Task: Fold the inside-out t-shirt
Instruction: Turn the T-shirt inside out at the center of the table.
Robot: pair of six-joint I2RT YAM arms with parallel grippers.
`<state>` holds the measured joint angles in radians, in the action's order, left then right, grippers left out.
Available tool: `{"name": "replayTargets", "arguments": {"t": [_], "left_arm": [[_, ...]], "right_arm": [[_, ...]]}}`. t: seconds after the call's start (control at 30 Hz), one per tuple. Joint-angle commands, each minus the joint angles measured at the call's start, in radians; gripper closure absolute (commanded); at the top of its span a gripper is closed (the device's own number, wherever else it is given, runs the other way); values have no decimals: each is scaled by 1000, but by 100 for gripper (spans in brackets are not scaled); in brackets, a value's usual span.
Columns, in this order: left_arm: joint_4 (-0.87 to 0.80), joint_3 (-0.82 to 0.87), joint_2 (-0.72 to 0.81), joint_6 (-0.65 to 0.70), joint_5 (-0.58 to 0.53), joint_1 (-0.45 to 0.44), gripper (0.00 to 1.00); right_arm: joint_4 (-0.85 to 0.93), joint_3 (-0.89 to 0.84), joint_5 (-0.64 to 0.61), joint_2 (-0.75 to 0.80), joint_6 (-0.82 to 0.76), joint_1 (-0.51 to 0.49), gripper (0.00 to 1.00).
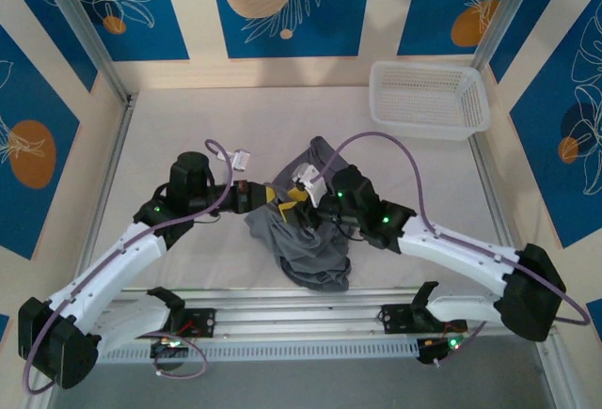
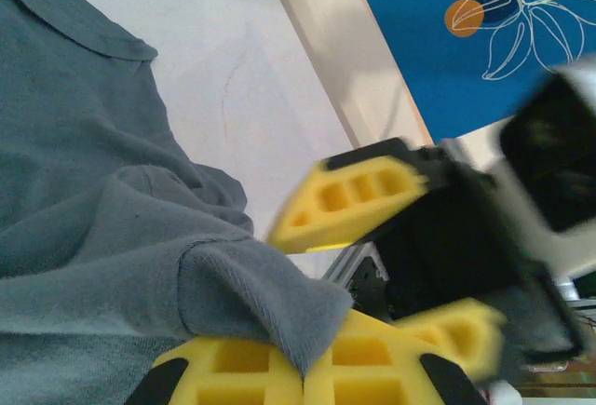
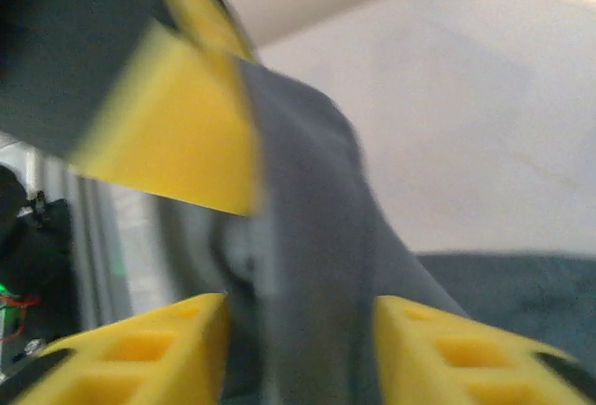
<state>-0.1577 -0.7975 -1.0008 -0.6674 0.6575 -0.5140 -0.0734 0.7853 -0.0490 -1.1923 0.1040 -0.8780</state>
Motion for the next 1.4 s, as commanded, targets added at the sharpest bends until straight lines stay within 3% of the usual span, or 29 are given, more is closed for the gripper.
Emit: {"name": "replayTargets", "arguments": {"t": [0.0,0.03,0.1,0.13,0.17,0.2,0.23,0.33,0.37,0.47,0.53,0.6,0.67,0.8,0.9,1.03,1.13,1.23,1.37], "left_arm": [[-33,-40,31,41,0,-10,100],[-41,-40,35,46,-4,-10,100],[-45,-39,44,51,-8,-10,100],[-42,-38,45,51,-8,-11,100],[-40,-39,45,52,-8,-10,100],[-38,-39,42,52,-9,-10,100],[-35,-41,39,54,-10,-9,100],[-53,-50,32,87,-51,-9,100],[-82,-55,29,116,-98,-8,100],[-163,-60,-24,194,-274,10,100],[-137,-43,-83,210,-290,17,97],[-50,-9,-127,182,-241,17,85],[23,20,-143,145,-209,17,69],[-11,35,-69,154,-231,15,49],[-106,29,63,197,-281,14,44],[-170,27,213,187,-283,12,52],[-129,27,249,111,-211,-3,61],[-49,17,194,26,-155,-51,66],[-51,-56,56,30,-193,-157,62]], "right_arm": [[-28,-1,-140,-8,-3,19,83],[-25,-10,-133,-6,0,20,89],[-14,-35,-96,-7,8,17,87],[-6,-44,-86,-11,17,13,80],[9,-50,-75,-17,27,6,65],[22,-53,-67,-17,35,0,60],[28,-53,-50,-15,43,-5,62],[25,-40,73,11,107,-2,96],[14,-29,135,30,175,9,100],[-158,-35,430,90,470,115,100],[-402,-82,567,110,658,185,100],[-531,-91,640,118,778,215,100],[-504,-67,689,124,781,218,100],[-346,-54,646,132,730,234,100],[-343,-70,623,131,740,253,100],[-299,-68,594,127,731,264,100],[-274,-61,574,119,735,266,100],[-254,-51,565,110,747,266,100],[-238,-38,563,100,759,262,100]]}}
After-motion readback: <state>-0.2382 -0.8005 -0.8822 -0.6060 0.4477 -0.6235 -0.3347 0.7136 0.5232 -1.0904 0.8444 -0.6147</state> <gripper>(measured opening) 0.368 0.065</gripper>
